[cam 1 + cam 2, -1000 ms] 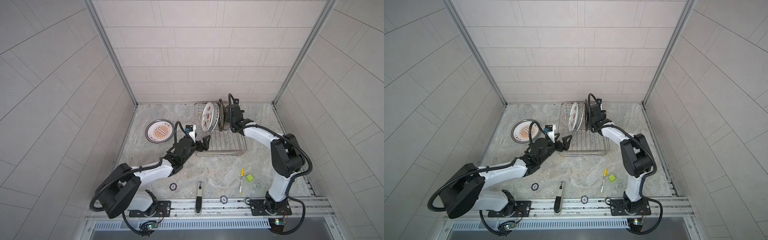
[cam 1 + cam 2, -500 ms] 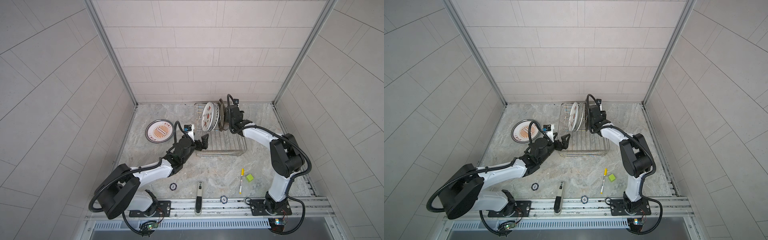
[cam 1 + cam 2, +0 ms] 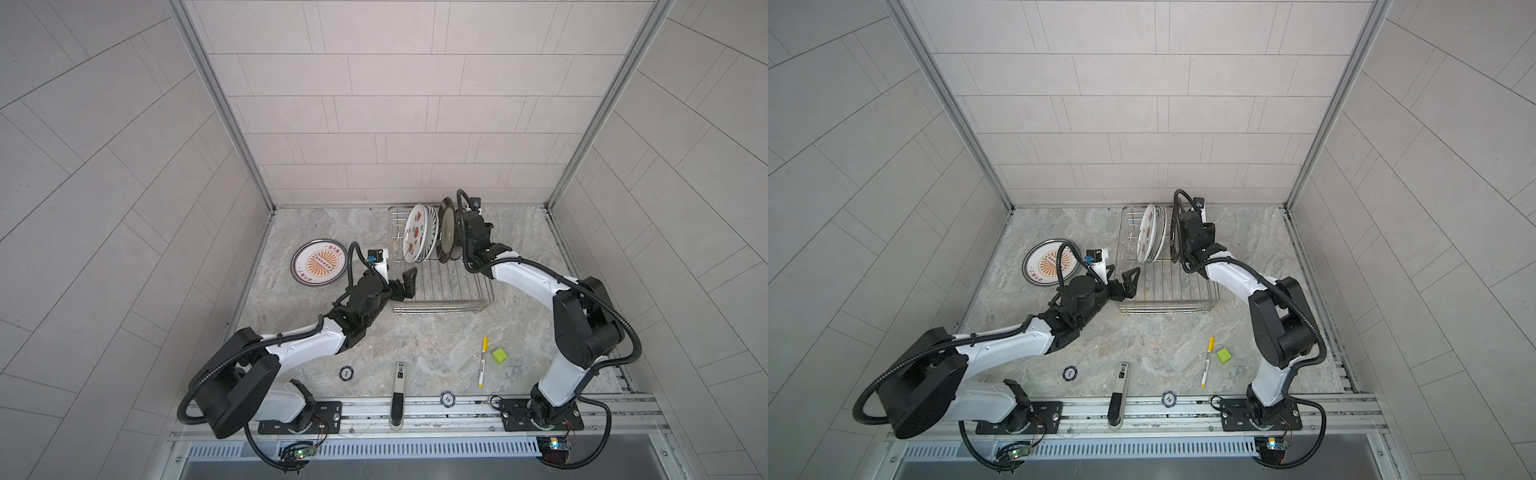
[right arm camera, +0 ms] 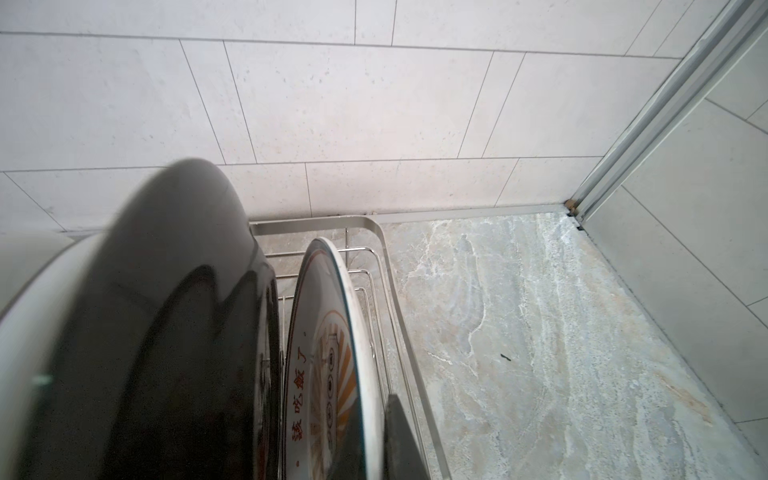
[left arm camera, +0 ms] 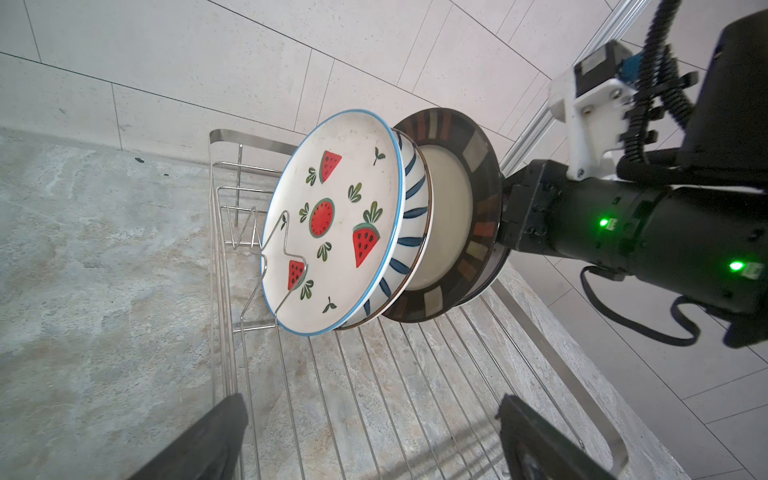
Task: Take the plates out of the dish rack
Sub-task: 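Lift the orange-sunburst plate up out of the rack with the right gripper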
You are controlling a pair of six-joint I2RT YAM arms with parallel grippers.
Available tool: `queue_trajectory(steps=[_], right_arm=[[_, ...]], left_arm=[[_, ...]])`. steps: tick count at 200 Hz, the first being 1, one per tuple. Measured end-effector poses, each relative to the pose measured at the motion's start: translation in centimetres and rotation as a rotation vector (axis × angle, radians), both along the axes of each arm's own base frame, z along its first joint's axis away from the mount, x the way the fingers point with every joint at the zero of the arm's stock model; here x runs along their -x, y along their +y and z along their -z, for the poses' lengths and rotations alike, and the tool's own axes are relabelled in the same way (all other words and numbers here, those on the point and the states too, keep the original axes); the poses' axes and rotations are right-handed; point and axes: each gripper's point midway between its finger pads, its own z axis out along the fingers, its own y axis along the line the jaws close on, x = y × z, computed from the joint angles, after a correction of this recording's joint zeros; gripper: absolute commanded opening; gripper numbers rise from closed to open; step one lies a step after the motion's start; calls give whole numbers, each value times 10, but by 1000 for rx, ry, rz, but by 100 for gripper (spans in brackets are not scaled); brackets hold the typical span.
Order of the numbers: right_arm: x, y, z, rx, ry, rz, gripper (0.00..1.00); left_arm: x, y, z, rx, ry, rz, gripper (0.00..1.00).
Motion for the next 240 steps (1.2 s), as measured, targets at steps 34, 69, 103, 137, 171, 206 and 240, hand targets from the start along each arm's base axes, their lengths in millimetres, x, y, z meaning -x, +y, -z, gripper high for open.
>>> queue_trajectory(steps=[34, 69, 103, 137, 171, 206, 240], right_arm=[[8, 1, -19, 54, -33, 18, 8], [18, 1, -28, 80, -47, 20, 8], [36, -10, -37, 94, -62, 36, 8], [59, -23, -54, 95, -101, 60, 7], [83, -37, -65, 77, -135, 74, 8], [113, -48, -65, 25, -168, 63, 8], [140, -53, -67, -54, -208, 18, 9]], left_arm=[[2, 1, 4, 0, 6, 3, 100], [2, 1, 3, 3, 4, 4, 100], [2, 0, 2, 8, 1, 4, 100], [3, -1, 2, 13, 2, 12, 100], [4, -3, 2, 30, 11, 23, 100], [7, -4, 1, 33, 14, 37, 100], [15, 8, -13, 50, -14, 19, 100]])
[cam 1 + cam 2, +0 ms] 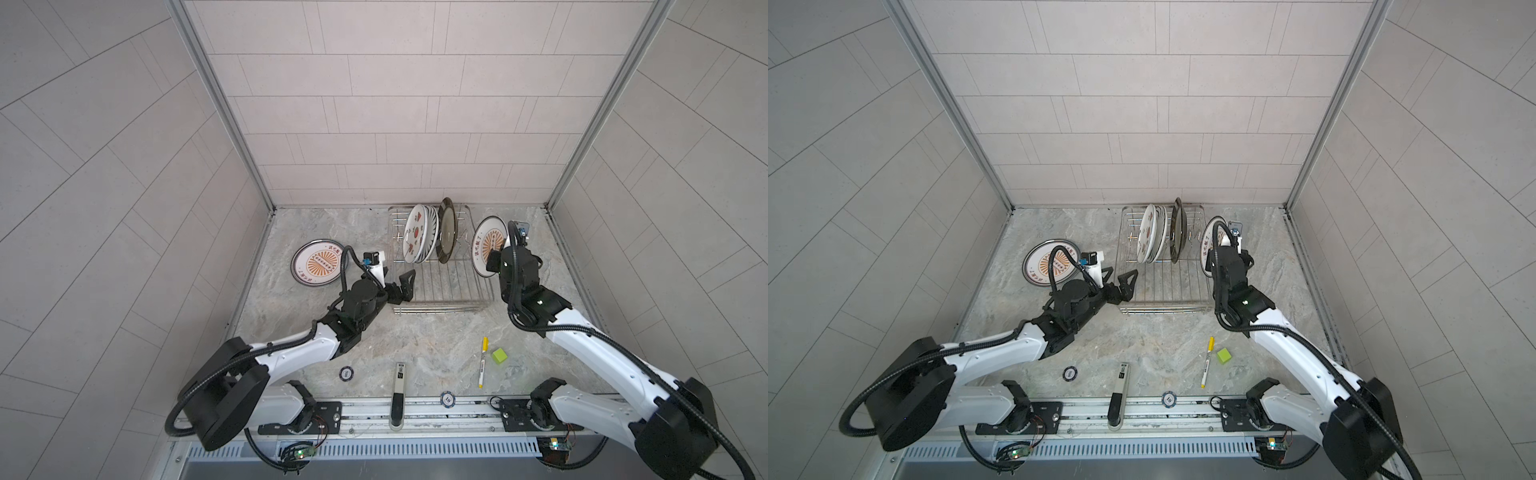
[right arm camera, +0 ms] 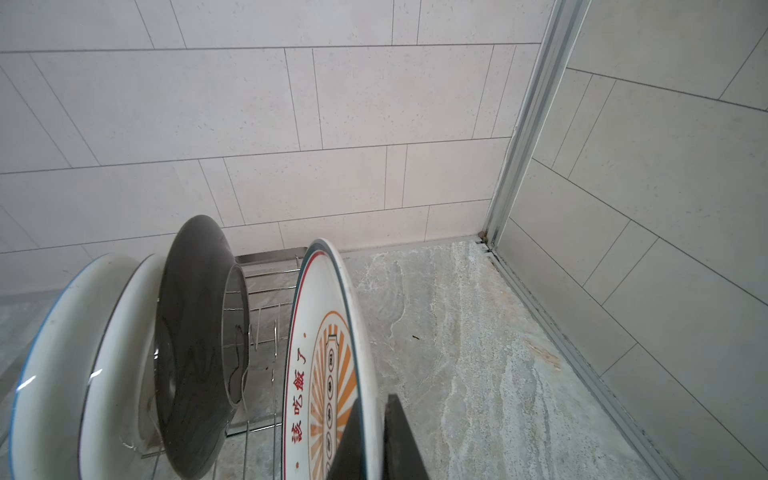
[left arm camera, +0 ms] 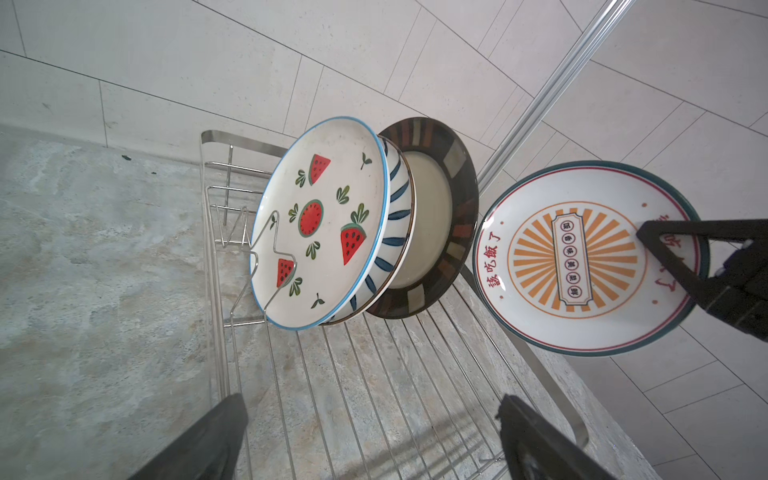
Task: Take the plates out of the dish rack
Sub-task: 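Pass the plate from the right gripper to the left gripper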
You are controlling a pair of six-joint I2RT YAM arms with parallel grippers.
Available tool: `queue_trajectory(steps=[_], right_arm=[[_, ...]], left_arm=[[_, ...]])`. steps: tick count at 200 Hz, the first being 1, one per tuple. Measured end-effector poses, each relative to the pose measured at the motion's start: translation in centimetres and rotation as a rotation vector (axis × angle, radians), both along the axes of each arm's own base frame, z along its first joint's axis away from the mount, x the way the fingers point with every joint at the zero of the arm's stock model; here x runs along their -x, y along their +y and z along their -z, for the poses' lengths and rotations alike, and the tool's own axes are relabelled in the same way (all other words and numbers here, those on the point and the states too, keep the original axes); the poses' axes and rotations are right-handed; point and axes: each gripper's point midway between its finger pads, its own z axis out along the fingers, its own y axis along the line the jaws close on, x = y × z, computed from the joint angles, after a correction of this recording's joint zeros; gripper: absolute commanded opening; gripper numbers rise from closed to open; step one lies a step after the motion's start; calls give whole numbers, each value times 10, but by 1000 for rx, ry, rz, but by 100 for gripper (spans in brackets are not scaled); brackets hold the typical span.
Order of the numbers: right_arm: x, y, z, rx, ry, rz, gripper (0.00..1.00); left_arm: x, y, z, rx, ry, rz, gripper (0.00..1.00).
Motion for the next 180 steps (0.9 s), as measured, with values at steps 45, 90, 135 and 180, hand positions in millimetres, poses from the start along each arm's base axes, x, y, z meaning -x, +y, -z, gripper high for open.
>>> queue_trajectory(steps=[45, 90, 135, 180], right_arm=[[25, 1, -2, -105, -55, -94, 9], [48, 15, 1, -206, -101, -228, 9], [51, 40, 12, -306, -107, -364, 10], [49, 71, 18, -422, -106, -510, 9]], left_arm=[[11, 14, -19, 10, -33, -14, 100], [18, 18, -23, -16, -46, -1, 100], [29, 21, -28, -16, -43, 51, 100], [46, 19, -46, 23, -72, 153, 100]])
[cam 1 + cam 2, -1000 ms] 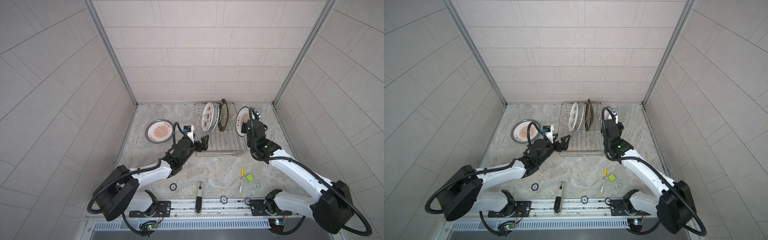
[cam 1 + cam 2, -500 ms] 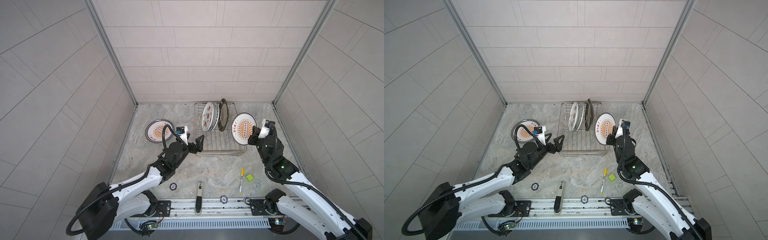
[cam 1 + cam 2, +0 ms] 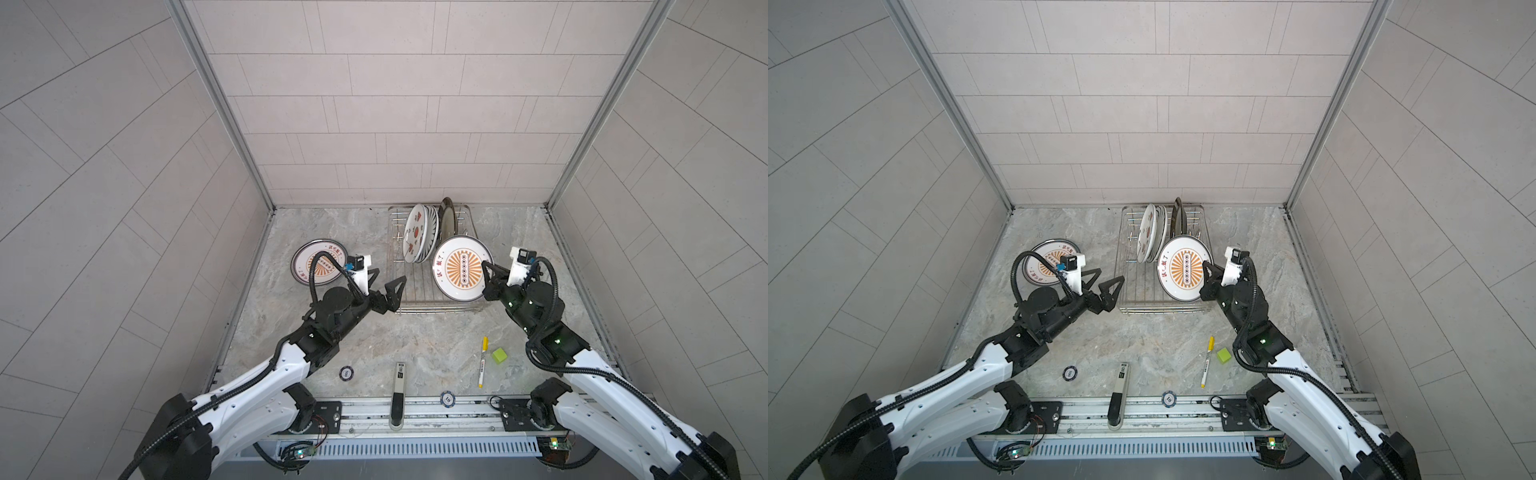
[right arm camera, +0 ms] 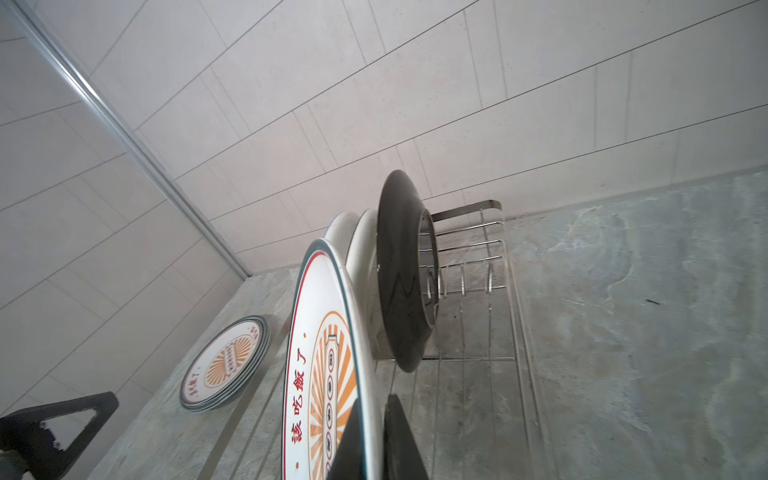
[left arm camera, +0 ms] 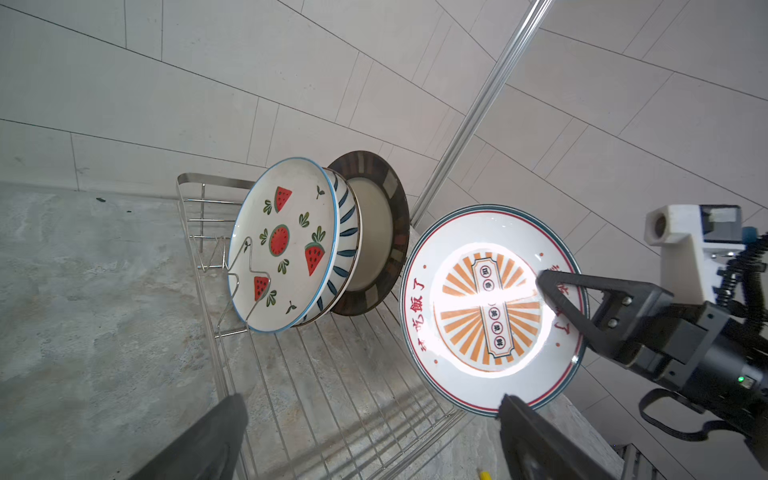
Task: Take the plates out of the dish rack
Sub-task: 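Pass the plate from the right gripper to the left gripper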
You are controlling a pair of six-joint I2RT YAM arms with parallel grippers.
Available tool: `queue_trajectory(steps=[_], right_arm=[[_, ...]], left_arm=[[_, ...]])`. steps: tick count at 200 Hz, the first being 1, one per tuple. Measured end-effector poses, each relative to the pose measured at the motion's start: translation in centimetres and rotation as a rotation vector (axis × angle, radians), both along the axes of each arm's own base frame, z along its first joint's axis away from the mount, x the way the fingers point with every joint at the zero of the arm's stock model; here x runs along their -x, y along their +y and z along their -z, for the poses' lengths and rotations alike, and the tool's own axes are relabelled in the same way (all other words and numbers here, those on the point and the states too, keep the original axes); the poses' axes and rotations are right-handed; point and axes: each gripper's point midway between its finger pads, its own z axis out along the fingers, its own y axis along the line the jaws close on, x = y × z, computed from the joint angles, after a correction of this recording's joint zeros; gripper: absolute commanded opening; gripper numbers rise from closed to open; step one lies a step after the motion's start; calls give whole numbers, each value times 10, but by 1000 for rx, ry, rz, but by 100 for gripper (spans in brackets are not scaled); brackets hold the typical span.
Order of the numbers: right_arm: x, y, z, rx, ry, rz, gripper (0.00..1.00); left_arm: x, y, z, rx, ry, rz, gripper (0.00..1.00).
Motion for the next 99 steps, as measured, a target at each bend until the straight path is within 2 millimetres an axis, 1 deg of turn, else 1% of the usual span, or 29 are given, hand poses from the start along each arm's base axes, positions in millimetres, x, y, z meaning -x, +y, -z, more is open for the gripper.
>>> queue_trajectory(steps=[16, 54, 75, 87, 99], right_arm=[[1, 9, -6, -38, -18, -44, 9], [4, 29, -19, -106, -61, -132, 9], [5, 46, -17, -124, -56, -193, 9], [5, 55, -12, -123, -41, -229, 9], [6, 59, -8, -119, -30, -250, 9]], left_arm=[[4, -5, 1, 4, 6, 45, 100], [10, -23, 16, 13, 66, 166, 100], [13, -33, 17, 37, 79, 224, 100], [12, -33, 19, 46, 91, 223, 100], [8, -29, 21, 54, 111, 202, 100]])
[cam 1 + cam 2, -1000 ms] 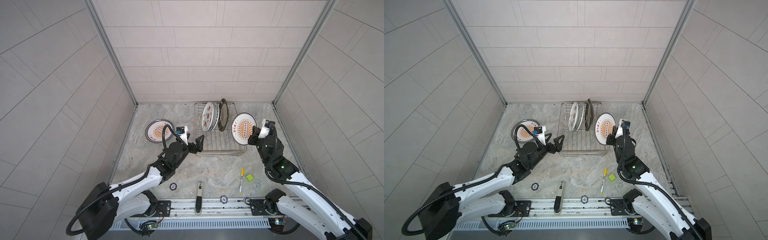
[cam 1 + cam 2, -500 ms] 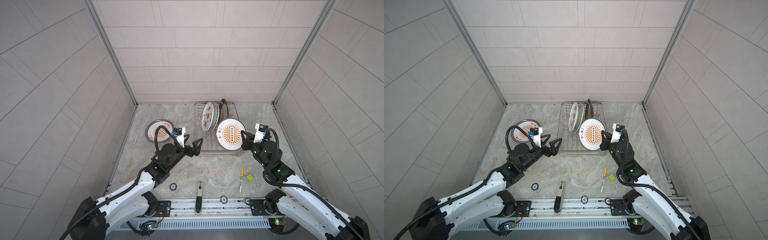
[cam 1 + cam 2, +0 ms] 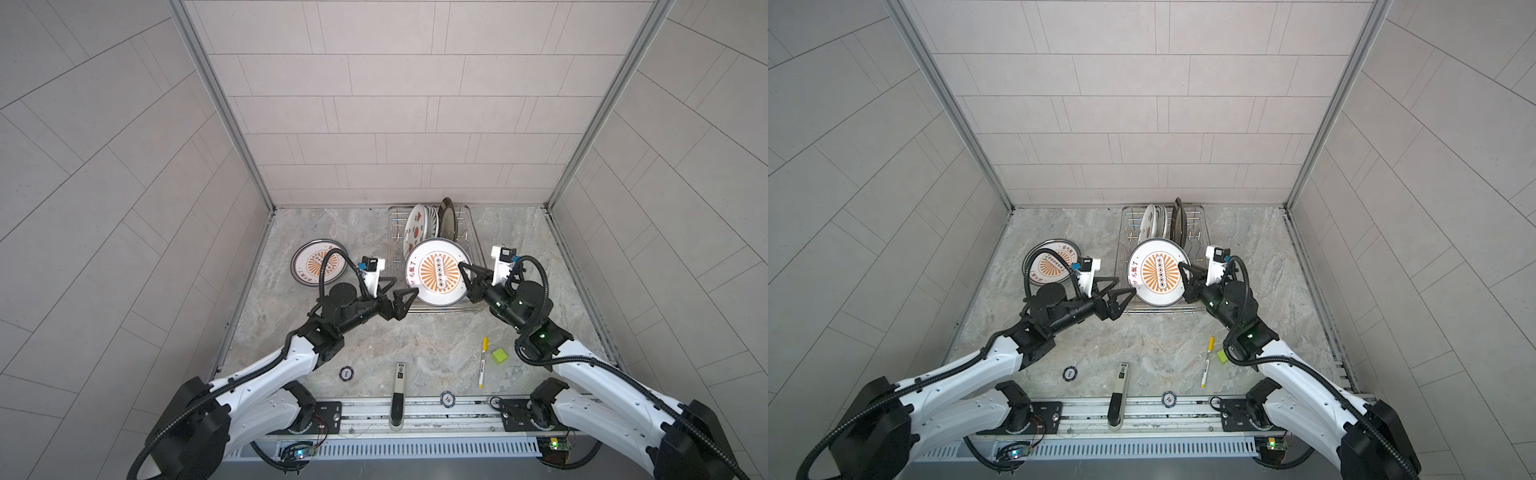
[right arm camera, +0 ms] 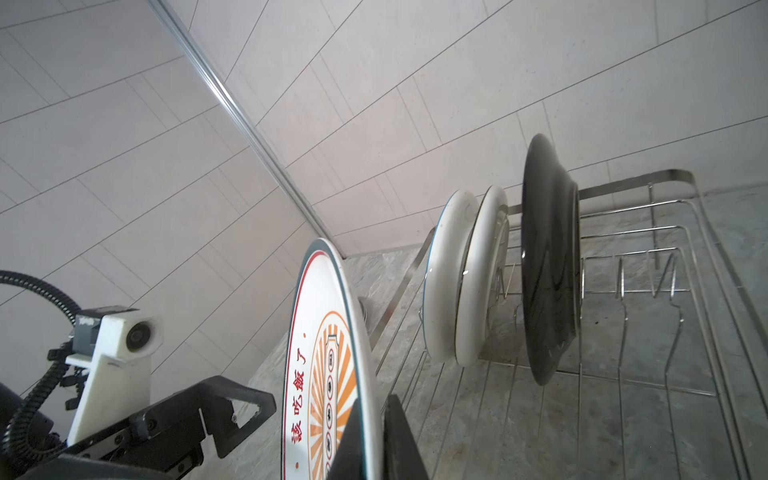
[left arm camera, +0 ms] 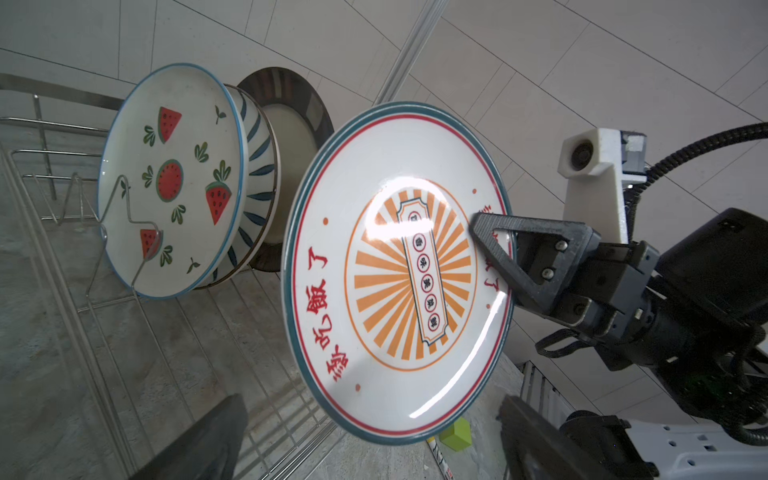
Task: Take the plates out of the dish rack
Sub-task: 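Pass the plate from the right gripper to the left gripper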
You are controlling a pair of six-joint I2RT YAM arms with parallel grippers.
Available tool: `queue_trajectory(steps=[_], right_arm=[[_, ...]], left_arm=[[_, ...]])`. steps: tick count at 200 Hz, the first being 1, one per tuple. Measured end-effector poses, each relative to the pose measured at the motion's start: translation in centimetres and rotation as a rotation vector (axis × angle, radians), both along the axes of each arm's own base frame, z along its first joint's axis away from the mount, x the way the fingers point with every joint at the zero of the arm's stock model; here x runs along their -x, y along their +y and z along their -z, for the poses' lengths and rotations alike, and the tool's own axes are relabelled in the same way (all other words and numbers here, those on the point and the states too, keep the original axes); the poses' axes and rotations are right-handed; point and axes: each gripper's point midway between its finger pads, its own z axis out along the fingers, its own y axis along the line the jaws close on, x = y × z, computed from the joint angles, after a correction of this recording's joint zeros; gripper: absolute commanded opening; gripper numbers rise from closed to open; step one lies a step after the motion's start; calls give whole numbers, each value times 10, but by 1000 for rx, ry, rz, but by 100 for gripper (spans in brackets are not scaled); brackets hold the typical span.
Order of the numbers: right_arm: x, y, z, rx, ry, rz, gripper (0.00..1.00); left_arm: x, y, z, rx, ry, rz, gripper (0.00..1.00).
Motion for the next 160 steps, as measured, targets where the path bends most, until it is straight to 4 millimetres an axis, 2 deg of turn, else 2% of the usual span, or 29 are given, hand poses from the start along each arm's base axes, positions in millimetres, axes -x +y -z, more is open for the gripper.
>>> queue_trajectory(steps=[41, 93, 134, 160], right_arm=[[3, 6, -5, -17, -15, -40, 9], [-2, 32, 5, -46, 29, -142, 9], [1, 46, 3, -61, 29, -196, 9], [-1, 52, -2, -69, 21, -212, 9]], left_arm=[[-20, 24, 1, 52, 33, -104, 100], [-15, 20, -4, 128, 21, -70, 100], [-14, 15, -9, 163, 22, -41, 84], [-12, 12, -8, 178, 31, -17, 59]])
